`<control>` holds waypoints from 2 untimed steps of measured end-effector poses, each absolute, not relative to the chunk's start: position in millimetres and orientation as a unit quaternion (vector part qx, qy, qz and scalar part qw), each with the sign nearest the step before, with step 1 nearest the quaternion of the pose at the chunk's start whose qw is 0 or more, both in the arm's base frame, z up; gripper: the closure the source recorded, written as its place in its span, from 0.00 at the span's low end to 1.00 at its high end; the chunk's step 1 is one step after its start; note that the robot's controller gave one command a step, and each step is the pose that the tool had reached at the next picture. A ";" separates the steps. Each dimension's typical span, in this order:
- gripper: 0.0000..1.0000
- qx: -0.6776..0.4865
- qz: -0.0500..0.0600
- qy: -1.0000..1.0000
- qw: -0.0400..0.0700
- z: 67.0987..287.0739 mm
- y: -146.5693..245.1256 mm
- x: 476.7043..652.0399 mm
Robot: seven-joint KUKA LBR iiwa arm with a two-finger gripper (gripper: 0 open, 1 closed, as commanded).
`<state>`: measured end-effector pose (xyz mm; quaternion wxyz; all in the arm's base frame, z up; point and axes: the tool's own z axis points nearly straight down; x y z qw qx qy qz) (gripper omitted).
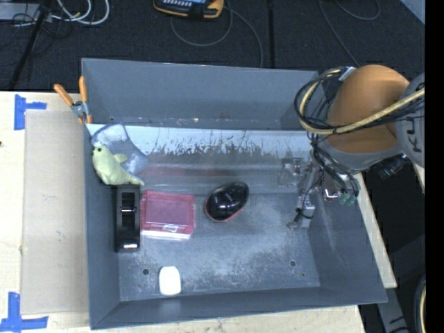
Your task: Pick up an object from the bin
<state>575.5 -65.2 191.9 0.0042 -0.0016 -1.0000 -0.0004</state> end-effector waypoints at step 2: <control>0.00 -0.018 0.000 -1.000 -0.001 133.9 -28.9 599.1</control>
Offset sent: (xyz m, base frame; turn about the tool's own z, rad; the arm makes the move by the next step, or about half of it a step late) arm 0.0407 0.0713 -0.1219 0.0637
